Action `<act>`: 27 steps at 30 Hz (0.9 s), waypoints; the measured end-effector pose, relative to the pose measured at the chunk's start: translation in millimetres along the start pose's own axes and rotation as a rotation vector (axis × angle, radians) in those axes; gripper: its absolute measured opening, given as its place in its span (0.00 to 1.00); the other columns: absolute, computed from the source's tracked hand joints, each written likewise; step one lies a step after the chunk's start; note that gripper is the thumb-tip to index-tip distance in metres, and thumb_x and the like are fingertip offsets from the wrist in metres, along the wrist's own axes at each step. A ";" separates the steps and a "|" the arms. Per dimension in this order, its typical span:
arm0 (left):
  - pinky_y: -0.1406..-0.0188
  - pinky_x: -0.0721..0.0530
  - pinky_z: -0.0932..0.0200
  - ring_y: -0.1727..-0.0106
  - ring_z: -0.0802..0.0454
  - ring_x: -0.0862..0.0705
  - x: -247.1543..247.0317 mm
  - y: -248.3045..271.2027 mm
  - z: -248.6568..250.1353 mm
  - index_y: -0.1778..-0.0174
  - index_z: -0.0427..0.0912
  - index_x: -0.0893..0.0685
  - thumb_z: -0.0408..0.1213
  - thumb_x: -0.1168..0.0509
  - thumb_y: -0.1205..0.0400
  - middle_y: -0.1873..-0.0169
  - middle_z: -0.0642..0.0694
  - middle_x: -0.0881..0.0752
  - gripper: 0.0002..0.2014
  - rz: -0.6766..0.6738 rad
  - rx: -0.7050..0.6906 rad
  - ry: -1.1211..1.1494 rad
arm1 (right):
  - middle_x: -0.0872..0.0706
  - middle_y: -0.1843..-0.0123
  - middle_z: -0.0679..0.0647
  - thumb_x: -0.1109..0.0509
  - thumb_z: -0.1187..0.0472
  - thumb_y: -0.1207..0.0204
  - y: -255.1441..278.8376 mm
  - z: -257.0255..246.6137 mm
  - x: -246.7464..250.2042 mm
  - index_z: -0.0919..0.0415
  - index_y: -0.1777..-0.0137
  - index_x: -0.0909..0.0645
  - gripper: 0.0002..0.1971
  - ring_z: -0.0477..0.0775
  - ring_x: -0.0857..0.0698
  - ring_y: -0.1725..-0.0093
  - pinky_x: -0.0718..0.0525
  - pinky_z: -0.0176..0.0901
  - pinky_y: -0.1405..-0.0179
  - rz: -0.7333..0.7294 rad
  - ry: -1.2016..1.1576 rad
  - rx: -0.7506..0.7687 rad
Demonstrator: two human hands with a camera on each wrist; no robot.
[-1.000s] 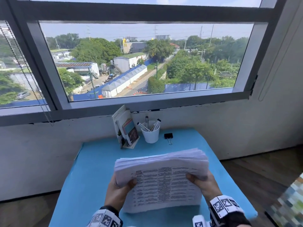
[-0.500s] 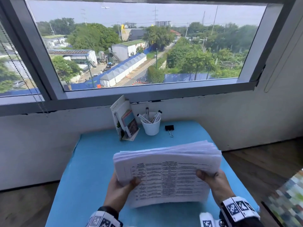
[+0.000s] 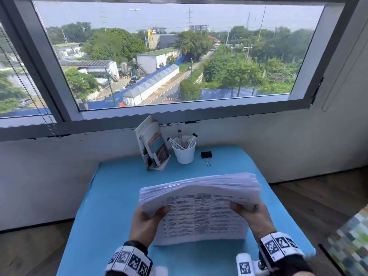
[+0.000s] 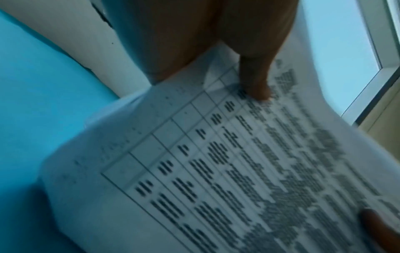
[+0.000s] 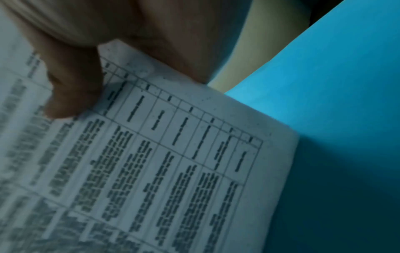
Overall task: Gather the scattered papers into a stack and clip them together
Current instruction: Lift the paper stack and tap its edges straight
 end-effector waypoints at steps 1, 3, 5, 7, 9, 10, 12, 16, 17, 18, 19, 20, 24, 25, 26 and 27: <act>0.61 0.14 0.65 0.52 0.43 0.12 -1.1 -0.3 4.0 0.51 0.38 0.14 0.38 0.18 0.40 0.60 0.46 0.08 0.23 0.014 -0.025 -0.006 | 0.08 0.65 0.49 0.10 0.49 0.66 -2.0 -0.8 -1.8 0.63 0.55 0.16 0.37 0.52 0.12 0.61 0.14 0.34 0.66 0.012 -0.007 0.005; 0.60 0.12 0.64 0.52 0.43 0.12 1.6 -1.4 11.5 0.46 0.34 0.17 0.25 0.22 0.33 0.55 0.43 0.10 0.20 0.019 -0.050 0.014 | 0.08 0.65 0.47 0.11 0.51 0.59 -5.1 -6.7 -1.9 0.63 0.54 0.17 0.32 0.43 0.12 0.65 0.14 0.38 0.63 0.024 -0.040 0.013; 0.58 0.12 0.63 0.51 0.45 0.12 6.6 -6.2 8.3 0.40 0.33 0.20 0.32 0.18 0.38 0.52 0.40 0.11 0.31 0.014 -0.058 0.029 | 0.08 0.61 0.49 0.16 0.68 0.46 -7.6 -9.6 -1.5 0.65 0.49 0.18 0.24 0.41 0.12 0.63 0.16 0.39 0.60 -0.001 -0.059 0.014; 0.61 0.14 0.66 0.51 0.46 0.12 4.3 -7.4 -4.9 0.40 0.33 0.21 0.44 0.19 0.46 0.52 0.40 0.11 0.39 -0.012 -0.008 0.018 | 0.09 0.56 0.53 0.12 0.61 0.50 -7.8 -2.7 -1.8 0.63 0.49 0.16 0.28 0.43 0.11 0.59 0.15 0.33 0.62 -0.032 -0.038 0.010; 0.65 0.15 0.69 0.51 0.45 0.12 -2.7 -6.7 -11.3 0.43 0.36 0.20 0.39 0.18 0.40 0.54 0.44 0.10 0.30 0.001 0.033 0.032 | 0.08 0.59 0.49 0.12 0.54 0.51 -8.3 3.5 -4.9 0.59 0.56 0.13 0.23 0.48 0.11 0.56 0.15 0.32 0.62 -0.016 0.006 -0.013; 0.67 0.15 0.70 0.53 0.46 0.13 -5.8 -7.1 -8.5 0.46 0.39 0.19 0.31 0.20 0.33 0.57 0.47 0.10 0.22 0.013 0.037 0.035 | 0.08 0.61 0.48 0.15 0.60 0.43 -10.1 2.1 -6.2 0.59 0.57 0.14 0.15 0.53 0.12 0.54 0.15 0.32 0.62 0.000 0.010 -0.023; 0.68 0.16 0.71 0.58 0.52 0.12 -11.3 -8.0 2.5 0.50 0.42 0.19 0.21 0.29 0.26 0.64 0.52 0.09 0.14 -0.022 0.027 0.053 | 0.08 0.63 0.47 0.24 0.74 0.34 -15.4 -6.9 -4.0 0.62 0.53 0.15 0.12 0.56 0.13 0.54 0.15 0.30 0.62 0.025 -0.008 -0.005; 0.61 0.15 0.67 0.54 0.54 0.12 -1.0 -9.0 14.8 0.46 0.45 0.22 0.39 0.19 0.37 0.56 0.47 0.10 0.25 -0.026 -0.045 0.102 | 0.09 0.53 0.52 0.22 0.74 0.37 -17.7 -4.7 4.9 0.64 0.40 0.21 0.24 0.47 0.11 0.54 0.15 0.30 0.60 -0.005 -0.093 -0.010; 0.61 0.15 0.67 0.54 0.54 0.12 -1.2 -7.0 9.8 0.46 0.46 0.22 0.47 0.17 0.44 0.55 0.47 0.10 0.33 -0.028 -0.033 0.091 | 0.09 0.51 0.52 0.19 0.69 0.39 -14.3 3.3 2.8 0.63 0.39 0.22 0.27 0.46 0.11 0.53 0.15 0.31 0.60 -0.024 -0.079 -0.038; 0.63 0.15 0.69 0.55 0.55 0.11 -3.4 -4.4 4.6 0.47 0.46 0.21 0.51 0.16 0.47 0.57 0.48 0.09 0.35 -0.013 -0.001 0.105 | 0.09 0.51 0.52 0.19 0.66 0.40 -10.6 11.8 0.2 0.62 0.40 0.21 0.27 0.48 0.11 0.52 0.15 0.32 0.60 -0.022 -0.056 -0.072; 0.66 0.16 0.71 0.56 0.53 0.11 -6.6 -3.0 -0.4 0.49 0.46 0.20 0.47 0.17 0.42 0.59 0.48 0.09 0.29 0.006 0.022 0.113 | 0.09 0.52 0.52 0.19 0.66 0.39 -7.5 17.7 -1.1 0.62 0.42 0.21 0.25 0.50 0.12 0.52 0.14 0.34 0.60 0.000 -0.032 -0.091; 0.69 0.16 0.72 0.57 0.51 0.12 -11.3 -2.3 0.4 0.50 0.45 0.19 0.39 0.20 0.33 0.60 0.48 0.09 0.19 0.019 0.040 0.104 | 0.09 0.53 0.53 0.20 0.70 0.36 -5.7 18.4 -1.7 0.63 0.43 0.20 0.21 0.52 0.13 0.53 0.14 0.37 0.59 0.035 -0.007 -0.093; 0.70 0.16 0.70 0.59 0.47 0.13 -18.6 -7.8 22.0 0.55 0.40 0.16 0.26 0.30 0.24 0.66 0.50 0.09 0.06 -0.024 0.012 0.023 | 0.08 0.62 0.51 0.17 0.60 0.40 -8.8 1.9 -3.1 0.67 0.48 0.19 0.23 0.57 0.11 0.58 0.11 0.39 0.62 0.055 -0.050 -0.059; 0.69 0.14 0.67 0.59 0.47 0.12 -16.2 -9.3 31.1 0.54 0.39 0.17 0.29 0.28 0.25 0.65 0.49 0.08 0.06 -0.032 -0.014 0.039 | 0.07 0.60 0.54 0.13 0.50 0.50 -9.1 -4.8 -2.6 0.65 0.48 0.19 0.33 0.57 0.10 0.58 0.11 0.40 0.63 0.042 -0.079 -0.048; 0.67 0.13 0.64 0.58 0.48 0.11 -14.0 -9.6 41.3 0.52 0.39 0.17 0.36 0.25 0.27 0.62 0.48 0.08 0.11 -0.049 -0.044 0.047 | 0.07 0.58 0.56 0.12 0.45 0.58 -9.3 -10.3 -1.1 0.64 0.48 0.19 0.39 0.56 0.09 0.58 0.11 0.42 0.63 0.038 -0.113 -0.042; 0.66 0.12 0.62 0.58 0.49 0.10 -12.1 -9.3 47.6 0.50 0.39 0.18 0.42 0.24 0.29 0.59 0.45 0.08 0.17 -0.081 -0.070 0.049 | 0.07 0.56 0.58 0.12 0.46 0.59 -8.7 -16.5 -0.4 0.64 0.48 0.19 0.39 0.57 0.09 0.57 0.11 0.44 0.62 0.032 -0.151 -0.032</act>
Point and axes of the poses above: each hand's wrist, its own y-axis away from the middle knuckle, its own x-axis out of the back of the hand, z = x × y, the point moved 9 cm from there along -y, towards the middle knuckle
